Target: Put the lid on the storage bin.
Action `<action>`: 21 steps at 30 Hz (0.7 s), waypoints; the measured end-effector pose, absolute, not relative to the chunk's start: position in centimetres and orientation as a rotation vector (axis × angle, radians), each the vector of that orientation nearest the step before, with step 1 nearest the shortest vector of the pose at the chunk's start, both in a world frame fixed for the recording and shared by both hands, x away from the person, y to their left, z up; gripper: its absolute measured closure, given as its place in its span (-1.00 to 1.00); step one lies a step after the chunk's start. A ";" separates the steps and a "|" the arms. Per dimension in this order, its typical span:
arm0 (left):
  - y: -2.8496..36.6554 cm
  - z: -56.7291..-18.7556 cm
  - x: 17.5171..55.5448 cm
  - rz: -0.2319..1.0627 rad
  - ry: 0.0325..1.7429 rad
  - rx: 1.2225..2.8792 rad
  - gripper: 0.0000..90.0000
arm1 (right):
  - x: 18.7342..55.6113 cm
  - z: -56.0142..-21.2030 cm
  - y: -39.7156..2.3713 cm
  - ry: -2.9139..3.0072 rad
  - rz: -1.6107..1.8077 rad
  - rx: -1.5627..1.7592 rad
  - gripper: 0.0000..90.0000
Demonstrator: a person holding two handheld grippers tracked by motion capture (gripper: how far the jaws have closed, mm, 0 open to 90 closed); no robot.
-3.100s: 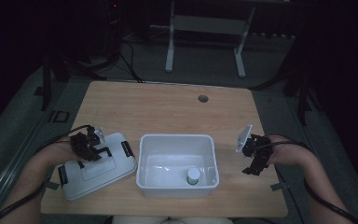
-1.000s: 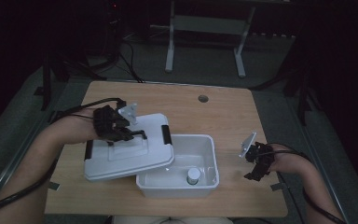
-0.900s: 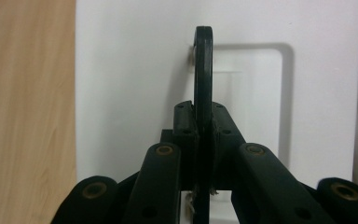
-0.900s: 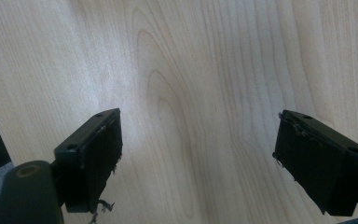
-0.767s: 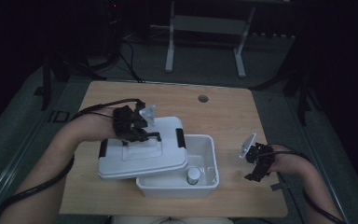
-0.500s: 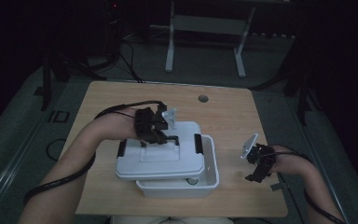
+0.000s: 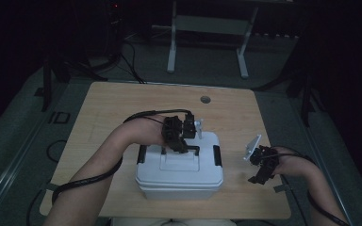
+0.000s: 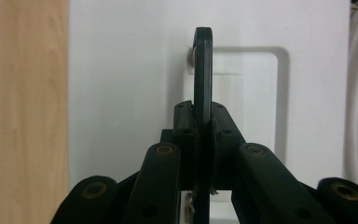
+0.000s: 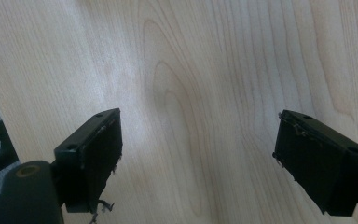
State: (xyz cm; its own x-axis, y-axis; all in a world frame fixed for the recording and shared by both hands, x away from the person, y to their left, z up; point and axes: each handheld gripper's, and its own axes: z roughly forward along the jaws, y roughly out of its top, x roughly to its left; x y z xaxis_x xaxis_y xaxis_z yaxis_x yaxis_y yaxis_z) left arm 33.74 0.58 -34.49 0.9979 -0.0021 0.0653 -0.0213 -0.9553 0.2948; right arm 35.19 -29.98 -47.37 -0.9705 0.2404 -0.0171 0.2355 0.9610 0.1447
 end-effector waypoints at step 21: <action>0.8 -36.1 34.2 0.036 0.050 2.833 0.82 | 35.2 -47.7 -29.9 3.077 0.204 0.380 -0.67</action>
State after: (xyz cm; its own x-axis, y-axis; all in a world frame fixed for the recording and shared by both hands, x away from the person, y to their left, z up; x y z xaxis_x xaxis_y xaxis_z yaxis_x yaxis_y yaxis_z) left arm 34.17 0.82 -36.05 0.9991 0.0381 0.0192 0.0305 -0.9523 0.3037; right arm 35.21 -29.87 -47.65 -0.9695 0.2445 -0.0182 0.2400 0.9614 0.1343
